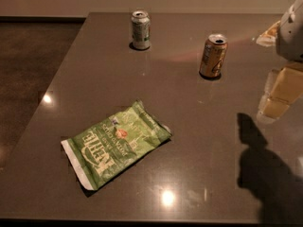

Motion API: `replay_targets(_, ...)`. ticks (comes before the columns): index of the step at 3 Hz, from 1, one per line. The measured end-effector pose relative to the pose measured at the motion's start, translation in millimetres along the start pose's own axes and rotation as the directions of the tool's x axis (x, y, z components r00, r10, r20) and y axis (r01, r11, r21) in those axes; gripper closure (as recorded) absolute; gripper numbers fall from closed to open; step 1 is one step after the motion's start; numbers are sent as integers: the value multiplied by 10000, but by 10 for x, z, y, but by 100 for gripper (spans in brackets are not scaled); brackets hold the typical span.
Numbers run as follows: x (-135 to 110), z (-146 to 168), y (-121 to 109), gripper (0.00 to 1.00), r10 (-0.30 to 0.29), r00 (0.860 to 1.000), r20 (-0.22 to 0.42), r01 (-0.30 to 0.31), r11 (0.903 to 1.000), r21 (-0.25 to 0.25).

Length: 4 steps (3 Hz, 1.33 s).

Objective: Move orange can near 7up can

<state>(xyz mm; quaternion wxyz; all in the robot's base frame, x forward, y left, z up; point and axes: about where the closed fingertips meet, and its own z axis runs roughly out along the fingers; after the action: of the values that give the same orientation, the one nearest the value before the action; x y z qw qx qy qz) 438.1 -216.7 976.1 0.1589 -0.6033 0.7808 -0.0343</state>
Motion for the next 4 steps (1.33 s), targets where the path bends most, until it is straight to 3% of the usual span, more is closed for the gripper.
replay_targets(2, -61, 7, -77, 0, 278, 9996, 91, -278, 9996, 93)
replay_targets(3, -181, 106, -268, 0, 834, 9955, 441, -843, 9962, 198)
replay_targets(4, -307, 271, -569, 0, 1535, 9848, 817, -1570, 9869, 378)
